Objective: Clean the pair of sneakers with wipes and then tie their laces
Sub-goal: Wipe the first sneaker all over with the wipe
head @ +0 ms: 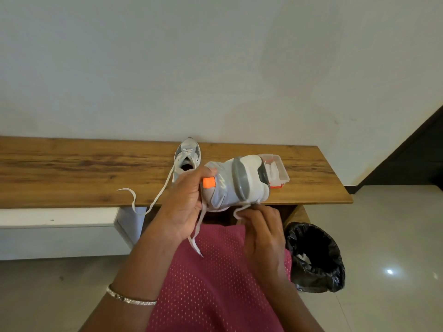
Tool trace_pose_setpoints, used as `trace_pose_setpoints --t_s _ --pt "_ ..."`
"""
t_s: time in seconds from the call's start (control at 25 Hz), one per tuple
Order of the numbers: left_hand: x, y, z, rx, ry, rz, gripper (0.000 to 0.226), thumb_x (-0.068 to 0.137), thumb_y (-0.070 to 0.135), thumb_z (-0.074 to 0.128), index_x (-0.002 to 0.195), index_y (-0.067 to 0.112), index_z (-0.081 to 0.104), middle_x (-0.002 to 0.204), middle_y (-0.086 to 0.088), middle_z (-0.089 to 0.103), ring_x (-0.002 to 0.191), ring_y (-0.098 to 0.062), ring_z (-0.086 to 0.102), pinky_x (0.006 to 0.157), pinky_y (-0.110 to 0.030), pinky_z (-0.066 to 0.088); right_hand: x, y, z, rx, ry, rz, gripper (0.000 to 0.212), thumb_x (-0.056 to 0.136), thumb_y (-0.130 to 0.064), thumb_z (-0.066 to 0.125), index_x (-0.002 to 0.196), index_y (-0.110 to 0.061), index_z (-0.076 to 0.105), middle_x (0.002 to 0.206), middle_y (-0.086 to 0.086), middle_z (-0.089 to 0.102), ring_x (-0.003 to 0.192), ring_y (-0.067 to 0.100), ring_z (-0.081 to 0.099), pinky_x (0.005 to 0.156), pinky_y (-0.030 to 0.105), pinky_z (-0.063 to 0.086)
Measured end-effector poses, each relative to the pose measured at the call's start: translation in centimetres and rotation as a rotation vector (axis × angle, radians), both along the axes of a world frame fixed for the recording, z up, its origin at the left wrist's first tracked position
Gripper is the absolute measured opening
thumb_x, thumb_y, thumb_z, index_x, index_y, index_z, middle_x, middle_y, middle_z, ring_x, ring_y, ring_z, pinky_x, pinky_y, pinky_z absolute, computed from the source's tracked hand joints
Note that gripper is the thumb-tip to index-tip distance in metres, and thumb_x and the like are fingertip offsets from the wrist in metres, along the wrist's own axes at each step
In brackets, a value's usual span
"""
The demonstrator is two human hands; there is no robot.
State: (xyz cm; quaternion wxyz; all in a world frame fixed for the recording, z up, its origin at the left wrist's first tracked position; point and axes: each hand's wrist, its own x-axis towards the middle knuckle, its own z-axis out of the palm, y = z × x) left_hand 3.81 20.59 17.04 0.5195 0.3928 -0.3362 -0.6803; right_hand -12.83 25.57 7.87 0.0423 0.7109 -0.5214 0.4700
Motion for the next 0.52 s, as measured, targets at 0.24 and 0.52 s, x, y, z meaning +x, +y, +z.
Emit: trace_pose_setpoints --t_s 0.24,0.52 --pt "-1.8 -4.0 -1.8 -0.165 -0.461 -0.187 0.02 0.088 0.015 0.068 0.074 0.009 0.055 0.06 -0.005 0.045 0.056 -0.012 0.043 0.062 -0.023 0.042 -3.9 -1.7 0.2 0.237 -0.438 -0.187 0.028 0.086 0.002 0.068 0.097 -0.023 0.064 0.097 -0.009 0.061 0.091 0.006 0.06 0.071 0.026 0.054" --pt "-3.1 -11.9 -7.0 -0.502 -1.184 -0.208 0.027 0.088 0.024 0.065 0.079 0.001 0.055 0.065 -0.005 0.045 0.059 -0.017 0.042 0.056 -0.035 0.035 -4.9 -4.9 -2.5 0.424 -0.698 -0.295 0.017 0.091 -0.009 0.067 0.099 -0.024 0.066 0.095 -0.012 0.067 0.087 0.004 0.065 0.073 0.031 0.057"
